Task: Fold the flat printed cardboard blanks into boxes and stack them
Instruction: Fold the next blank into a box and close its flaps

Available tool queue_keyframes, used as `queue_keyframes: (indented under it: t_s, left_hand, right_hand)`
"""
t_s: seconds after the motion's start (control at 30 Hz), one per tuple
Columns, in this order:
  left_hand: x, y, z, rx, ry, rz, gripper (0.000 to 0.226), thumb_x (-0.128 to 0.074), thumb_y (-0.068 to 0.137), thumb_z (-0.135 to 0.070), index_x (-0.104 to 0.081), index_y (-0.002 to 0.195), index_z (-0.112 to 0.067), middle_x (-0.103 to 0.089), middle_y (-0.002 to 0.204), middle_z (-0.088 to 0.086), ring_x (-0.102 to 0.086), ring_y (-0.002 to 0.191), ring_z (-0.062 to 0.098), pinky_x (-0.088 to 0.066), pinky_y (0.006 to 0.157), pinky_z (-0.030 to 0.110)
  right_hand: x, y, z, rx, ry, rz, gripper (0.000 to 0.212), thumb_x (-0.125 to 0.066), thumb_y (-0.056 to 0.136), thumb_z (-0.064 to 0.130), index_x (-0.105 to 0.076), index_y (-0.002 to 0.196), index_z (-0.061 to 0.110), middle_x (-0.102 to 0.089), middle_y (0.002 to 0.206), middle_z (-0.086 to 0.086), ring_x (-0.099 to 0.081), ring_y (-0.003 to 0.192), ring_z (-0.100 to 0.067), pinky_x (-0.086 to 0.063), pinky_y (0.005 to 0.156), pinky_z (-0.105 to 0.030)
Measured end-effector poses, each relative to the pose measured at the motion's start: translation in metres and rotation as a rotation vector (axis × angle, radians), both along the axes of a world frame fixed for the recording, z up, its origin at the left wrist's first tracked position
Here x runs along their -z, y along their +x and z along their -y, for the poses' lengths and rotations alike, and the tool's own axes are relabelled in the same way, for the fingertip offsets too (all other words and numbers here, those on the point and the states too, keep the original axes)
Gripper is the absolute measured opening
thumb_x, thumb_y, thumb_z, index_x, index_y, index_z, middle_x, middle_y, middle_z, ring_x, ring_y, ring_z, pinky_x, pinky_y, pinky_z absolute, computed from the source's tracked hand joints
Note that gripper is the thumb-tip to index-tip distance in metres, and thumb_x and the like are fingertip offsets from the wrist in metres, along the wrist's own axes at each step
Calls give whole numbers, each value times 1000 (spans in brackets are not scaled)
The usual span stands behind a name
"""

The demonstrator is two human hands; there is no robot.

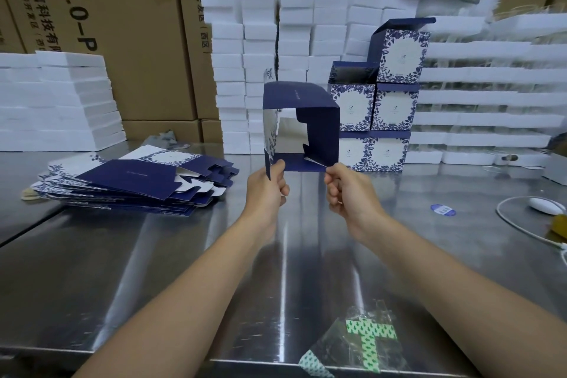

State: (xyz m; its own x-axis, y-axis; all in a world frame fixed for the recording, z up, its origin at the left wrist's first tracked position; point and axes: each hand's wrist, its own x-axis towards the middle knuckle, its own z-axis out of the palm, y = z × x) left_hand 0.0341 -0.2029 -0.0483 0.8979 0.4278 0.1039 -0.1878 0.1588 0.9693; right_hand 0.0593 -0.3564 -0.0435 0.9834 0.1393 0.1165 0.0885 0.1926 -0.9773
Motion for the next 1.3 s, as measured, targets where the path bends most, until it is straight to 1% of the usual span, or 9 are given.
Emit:
queue_keyframes:
  t_s: [0.13,0.27,0.53,0.73,0.83,0.97,1.07,1.17,1.3]
  left_hand:
    - [-1,-3,-3,59,2,24,43,-61,102,-30,-37,67,-22,-33,54,-7,-42,50,9,-33,61,28]
    - [-2,-6,1,65,-11,28,42,-63,99,-34,-40,66,-23,-34,55,-5,-42,51,12,-37,63,30]
    - [-1,-7,8,193,141,58,43,-59,102,-35,-52,61,-24,-41,54,-7,-47,55,12,-45,70,30]
    - [0,-8,10,248,215,43,45,-58,93,-45,-56,51,-28,-38,54,-4,-49,56,14,-45,71,30]
    - [-1,-7,6,260,271,60,49,-55,100,-40,-55,52,-28,-36,54,-5,-47,56,15,-46,70,29]
    - [0,-7,6,302,318,42,51,-52,105,-41,-53,56,-27,-39,58,-1,-49,55,14,-45,71,32]
    - [0,-7,7,329,362,33,51,-51,106,-38,-50,56,-26,-36,55,-3,-50,54,14,-45,74,33]
    - [0,-8,5,325,402,29,47,-52,101,-43,-48,58,-24,-35,57,-1,-49,55,15,-45,73,33]
    - [5,-6,7,343,424,-29,56,-48,108,-48,-49,57,-26,-37,53,-7,-49,53,13,-40,69,33]
  right_hand:
    - [1,-1,-1,-138,31,-28,29,-62,97,25,-63,68,19,-47,55,4,-41,46,-10,-33,43,-19]
    - [1,0,-2,-142,47,-14,31,-60,98,20,-63,67,17,-47,55,3,-39,45,-10,-35,43,-18]
    - [-2,-4,-1,-212,23,21,36,-60,97,24,-62,61,20,-44,54,1,-39,47,-12,-35,46,-20]
    - [-3,-6,-2,-187,-11,58,36,-62,97,20,-57,62,18,-42,53,2,-35,47,-12,-34,50,-22]
    - [-2,-5,0,-202,-39,75,33,-63,97,23,-59,64,19,-44,54,1,-39,48,-11,-37,48,-20]
    - [0,-6,-1,-248,-86,99,37,-64,94,26,-65,57,23,-47,54,3,-41,48,-9,-39,48,-18]
    - [2,-4,0,-211,-98,115,40,-63,93,22,-65,53,23,-44,53,4,-37,47,-10,-37,50,-20]
    - [2,-5,0,-203,-107,127,36,-63,88,24,-60,53,23,-39,54,1,-31,50,-14,-33,52,-22]
    - [3,-1,0,-194,-79,76,37,-61,94,18,-54,57,21,-35,53,2,-27,50,-13,-28,50,-23]
